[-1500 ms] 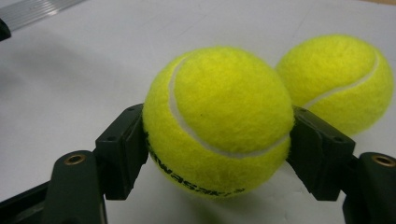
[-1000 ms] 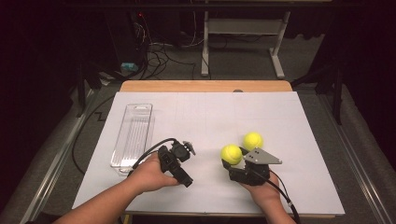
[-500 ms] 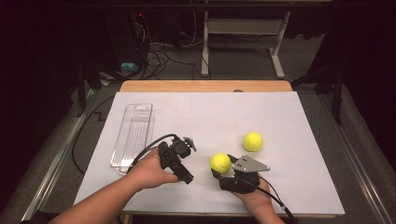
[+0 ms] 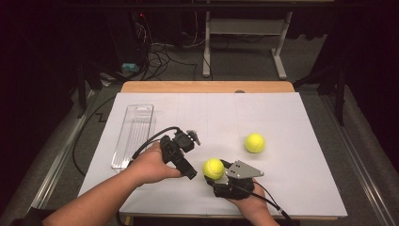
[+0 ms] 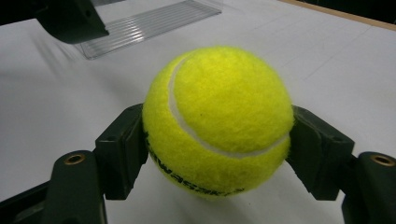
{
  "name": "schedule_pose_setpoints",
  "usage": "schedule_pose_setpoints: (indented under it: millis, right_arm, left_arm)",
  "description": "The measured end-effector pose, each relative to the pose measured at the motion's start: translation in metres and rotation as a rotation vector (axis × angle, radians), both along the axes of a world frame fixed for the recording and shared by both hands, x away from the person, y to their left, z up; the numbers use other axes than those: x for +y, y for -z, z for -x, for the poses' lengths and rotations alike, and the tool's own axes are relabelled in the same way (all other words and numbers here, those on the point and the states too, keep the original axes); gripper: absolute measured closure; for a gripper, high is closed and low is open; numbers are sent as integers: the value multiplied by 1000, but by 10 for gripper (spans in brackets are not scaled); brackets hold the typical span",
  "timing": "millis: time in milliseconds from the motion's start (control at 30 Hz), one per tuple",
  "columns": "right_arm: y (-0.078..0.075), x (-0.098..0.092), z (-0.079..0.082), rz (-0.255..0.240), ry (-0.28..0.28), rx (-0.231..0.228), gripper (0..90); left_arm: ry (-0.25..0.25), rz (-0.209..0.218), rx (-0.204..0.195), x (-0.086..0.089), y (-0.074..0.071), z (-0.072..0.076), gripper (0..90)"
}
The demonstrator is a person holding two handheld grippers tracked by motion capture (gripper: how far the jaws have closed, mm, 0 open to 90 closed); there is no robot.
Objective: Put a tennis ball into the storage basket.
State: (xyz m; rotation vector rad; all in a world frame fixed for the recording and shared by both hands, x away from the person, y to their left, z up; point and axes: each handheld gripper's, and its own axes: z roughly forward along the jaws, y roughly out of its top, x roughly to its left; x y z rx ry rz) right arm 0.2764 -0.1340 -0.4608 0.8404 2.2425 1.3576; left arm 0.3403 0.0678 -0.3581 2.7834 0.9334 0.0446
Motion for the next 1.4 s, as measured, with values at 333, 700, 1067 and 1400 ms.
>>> schedule_pose_setpoints:
  millis: [333,700,1067,1400]
  right_arm:
    - [0,4,1,-8,-15,-6,278]
    - [0,5,2,-23,-25,-9,278]
    - [-4,5,3,-32,-28,-21,278]
    - [-5,5,4,-36,-27,-28,278]
  left_arm:
    - [20,29,5,-17,-15,-1,16]
    - [29,56,46,-38,-12,-4,4]
    - [31,63,108,-53,7,-10,4]
    - [45,59,155,-59,17,-12,40]
